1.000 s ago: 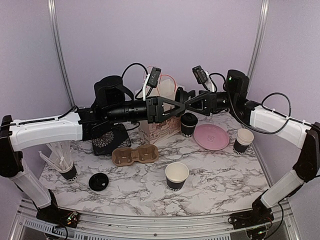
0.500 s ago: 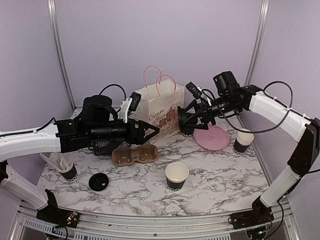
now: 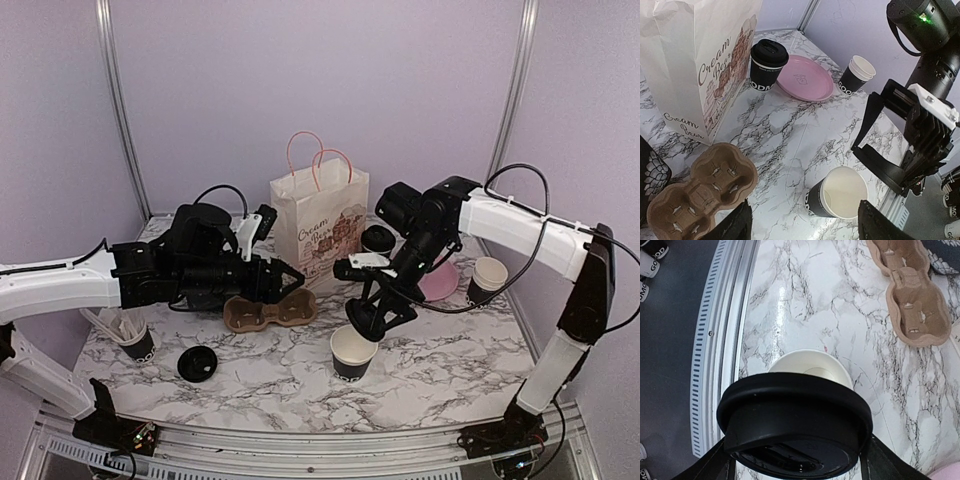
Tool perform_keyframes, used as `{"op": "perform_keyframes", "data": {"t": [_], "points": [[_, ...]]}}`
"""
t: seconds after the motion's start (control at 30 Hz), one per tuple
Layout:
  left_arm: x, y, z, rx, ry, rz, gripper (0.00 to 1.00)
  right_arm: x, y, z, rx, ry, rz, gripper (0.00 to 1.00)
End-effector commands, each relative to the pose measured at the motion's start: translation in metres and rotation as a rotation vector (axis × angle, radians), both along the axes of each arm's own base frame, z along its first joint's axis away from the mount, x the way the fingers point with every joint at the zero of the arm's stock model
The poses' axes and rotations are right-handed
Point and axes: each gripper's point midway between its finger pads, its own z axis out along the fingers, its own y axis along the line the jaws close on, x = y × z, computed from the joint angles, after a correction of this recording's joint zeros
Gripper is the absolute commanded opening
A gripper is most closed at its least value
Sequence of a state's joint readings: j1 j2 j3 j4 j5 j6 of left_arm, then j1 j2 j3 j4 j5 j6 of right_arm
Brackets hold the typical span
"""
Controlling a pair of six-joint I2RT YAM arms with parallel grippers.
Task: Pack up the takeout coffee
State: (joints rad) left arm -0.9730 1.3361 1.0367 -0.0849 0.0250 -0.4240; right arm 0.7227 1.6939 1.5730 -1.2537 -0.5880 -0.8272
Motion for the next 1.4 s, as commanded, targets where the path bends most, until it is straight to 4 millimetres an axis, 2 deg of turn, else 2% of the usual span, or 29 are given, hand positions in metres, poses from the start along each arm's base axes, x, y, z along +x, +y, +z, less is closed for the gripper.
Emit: {"op": "perform_keyframes", "data": {"t": [0.0, 0.27, 0.47, 0.83, 1.27, 1.37], "points": [[-0.003, 0.011, -0.004, 0.015, 0.019, 0.025, 0.73, -0.006, -0.006, -0.007, -0.113, -0.066, 0.035, 0.71], [-0.005, 0.013, -0.014, 0.022, 0.042, 0.033, 0.73, 0.0, 0.001, -0.028, -0.198, -0.101, 0.017, 0.71], [-0.003, 0.01, -0.007, 0.032, 0.008, 0.014, 0.73, 0.002, 0.009, -0.03, -0.202, -0.095, 0.02, 0.7], [-0.002, 0.01, -0.019, 0.06, 0.021, 0.014, 0.73, -0.002, 0.015, -0.039, -0.222, -0.061, 0.031, 0.7], [-0.001, 0.008, -0.024, 0.069, 0.028, 0.014, 0.73, -0.01, 0.017, -0.046, -0.242, -0.055, 0.051, 0.71], [-0.001, 0.008, -0.025, 0.072, 0.029, 0.014, 0.73, -0.01, 0.017, -0.048, -0.253, -0.066, 0.05, 0.8]]}}
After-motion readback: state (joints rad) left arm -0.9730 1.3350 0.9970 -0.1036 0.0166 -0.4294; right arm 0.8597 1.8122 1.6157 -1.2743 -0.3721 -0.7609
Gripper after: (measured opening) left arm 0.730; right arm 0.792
